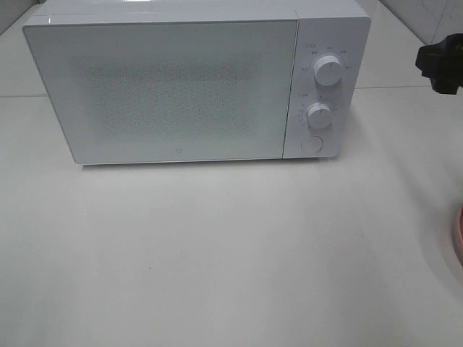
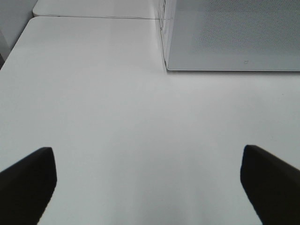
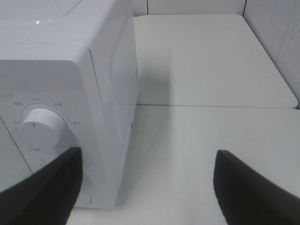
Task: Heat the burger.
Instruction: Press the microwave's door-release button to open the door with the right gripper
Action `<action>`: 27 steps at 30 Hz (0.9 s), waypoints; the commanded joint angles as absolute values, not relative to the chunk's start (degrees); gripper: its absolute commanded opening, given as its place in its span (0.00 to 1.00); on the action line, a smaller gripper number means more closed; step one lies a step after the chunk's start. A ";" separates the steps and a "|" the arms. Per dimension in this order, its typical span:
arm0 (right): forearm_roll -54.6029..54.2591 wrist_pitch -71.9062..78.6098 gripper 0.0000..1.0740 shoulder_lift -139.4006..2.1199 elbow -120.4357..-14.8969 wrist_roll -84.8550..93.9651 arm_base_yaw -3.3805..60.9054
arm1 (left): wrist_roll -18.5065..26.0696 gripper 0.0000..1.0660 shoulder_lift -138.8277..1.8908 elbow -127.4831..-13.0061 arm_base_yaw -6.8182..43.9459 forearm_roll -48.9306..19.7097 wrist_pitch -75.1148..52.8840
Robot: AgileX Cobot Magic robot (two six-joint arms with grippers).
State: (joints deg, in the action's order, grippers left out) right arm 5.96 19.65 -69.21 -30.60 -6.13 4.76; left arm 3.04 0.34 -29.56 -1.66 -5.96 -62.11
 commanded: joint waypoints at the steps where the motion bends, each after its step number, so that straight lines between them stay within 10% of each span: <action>1: 7.28 25.73 0.69 -70.76 -29.11 -6.02 4.76 | 2.75 0.94 1.15 -29.56 -1.89 -6.47 -61.25; 27: -7.16 37.99 0.69 -71.45 -20.28 6.65 18.85 | 2.75 0.94 0.57 -29.56 -1.89 -6.47 -61.25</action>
State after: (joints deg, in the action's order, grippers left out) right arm -5.50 36.44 -71.68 -20.57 4.70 18.11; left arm 3.04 0.34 -29.56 -1.66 -5.96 -62.11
